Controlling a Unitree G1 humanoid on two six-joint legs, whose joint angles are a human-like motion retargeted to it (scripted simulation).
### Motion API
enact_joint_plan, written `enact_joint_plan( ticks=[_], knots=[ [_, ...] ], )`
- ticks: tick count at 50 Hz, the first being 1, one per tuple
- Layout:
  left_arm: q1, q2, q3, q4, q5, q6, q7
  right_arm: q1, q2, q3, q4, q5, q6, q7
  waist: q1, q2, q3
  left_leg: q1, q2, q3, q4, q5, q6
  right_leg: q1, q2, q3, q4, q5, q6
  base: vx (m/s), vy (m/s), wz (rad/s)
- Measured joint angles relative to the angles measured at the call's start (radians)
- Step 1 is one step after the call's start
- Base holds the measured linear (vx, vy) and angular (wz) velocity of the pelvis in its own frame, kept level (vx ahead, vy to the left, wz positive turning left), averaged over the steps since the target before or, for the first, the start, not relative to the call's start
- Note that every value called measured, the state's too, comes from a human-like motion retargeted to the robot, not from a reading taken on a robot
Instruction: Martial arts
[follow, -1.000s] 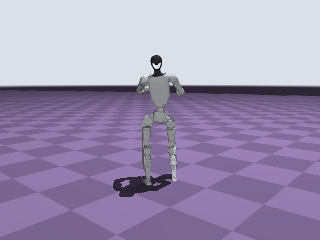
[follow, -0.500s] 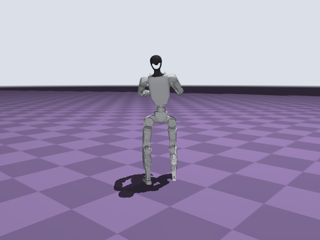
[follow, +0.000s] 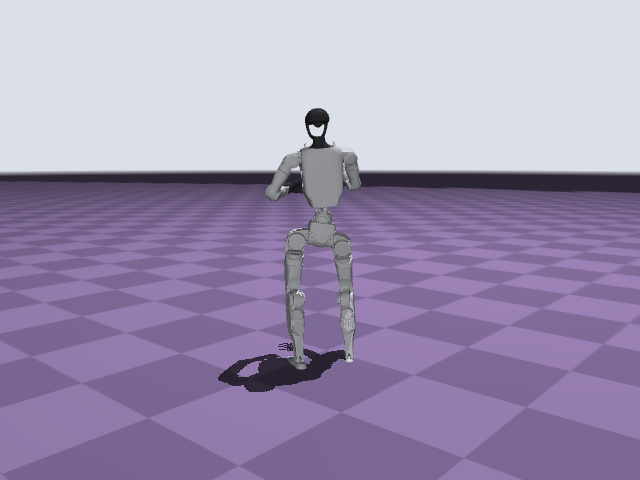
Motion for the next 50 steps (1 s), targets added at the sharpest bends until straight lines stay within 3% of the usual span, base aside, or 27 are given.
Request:
enact_joint_plan(
  ticks=[5,10,15,25,27,33,35,46,50],
  knots=[
    [-0.122,-0.002,-0.028,-0.043,0.092,-0.010,-0.018,0.029,0.077,0.199,0.183,0.087,0.045,0.324,0.000,0.007,0.020,-0.008,-0.005,0.012,0.009,0.000,-0.002,-0.017,-0.013,0.007,0.022,-0.006,0.010,0.00,0.00,0.00],
    [-0.124,-0.038,0.002,-0.023,0.132,-0.023,-0.003,0.046,0.097,0.202,0.221,0.099,0.052,0.407,-0.017,0.018,0.037,-0.010,-0.002,0.023,0.027,-0.013,0.003,-0.021,-0.015,0.011,0.035,-0.013,0.014,0.00,0.00,0.00],
    [0.013,-0.063,0.135,0.089,0.103,-0.019,0.069,0.088,0.005,0.060,0.085,0.075,0.010,0.316,-0.036,0.047,0.044,0.022,0.027,0.050,-0.006,-0.004,-0.004,0.011,0.025,0.009,-0.028,0.012,0.005,0.01,-0.01,-0.31],
    [0.258,-0.147,0.402,0.379,0.049,-0.054,0.402,0.203,-0.153,-0.243,-0.316,-0.097,-0.089,-0.078,-0.090,0.040,0.062,0.032,0.053,0.112,0.056,-0.039,-0.011,-0.007,0.036,0.043,0.028,-0.008,0.016,0.00,-0.01,-0.23],
    [0.235,-0.151,0.414,0.454,0.040,-0.085,0.480,0.232,-0.162,-0.259,-0.356,-0.122,-0.100,-0.134,-0.092,0.058,0.045,0.039,0.068,0.121,-0.003,-0.021,-0.015,0.008,0.070,0.029,-0.053,0.025,0.015,0.02,-0.01,-0.23],
    [0.225,-0.180,0.441,0.530,0.026,-0.105,0.610,0.335,-0.175,-0.235,-0.340,-0.122,-0.117,-0.168,-0.100,0.043,0.078,0.032,0.076,0.145,0.071,-0.048,-0.027,-0.016,0.053,0.047,0.023,-0.003,0.034,-0.02,-0.01,-0.07],
    [0.177,-0.174,0.431,0.588,0.032,-0.125,0.666,0.338,-0.188,-0.221,-0.281,-0.105,-0.130,-0.180,-0.097,0.063,0.059,0.036,0.083,0.152,-0.006,-0.023,-0.029,0.001,0.084,0.029,-0.078,0.037,0.036,0.00,0.00,0.00],
    [0.151,-0.198,0.449,0.653,0.061,-0.142,0.814,0.396,-0.193,-0.172,-0.169,-0.090,-0.132,-0.202,-0.101,0.045,0.105,0.023,0.085,0.184,0.077,-0.054,-0.035,-0.039,0.062,0.062,0.016,0.012,0.064,-0.02,0.00,-0.05],
    [0.122,-0.208,0.457,0.668,0.057,-0.159,0.868,0.367,-0.201,-0.167,-0.142,-0.095,-0.139,-0.236,-0.100,0.057,0.102,0.027,0.083,0.190,0.015,-0.022,-0.034,-0.031,0.080,0.054,-0.057,0.053,0.066,-0.02,0.00,-0.03]
  ],
)
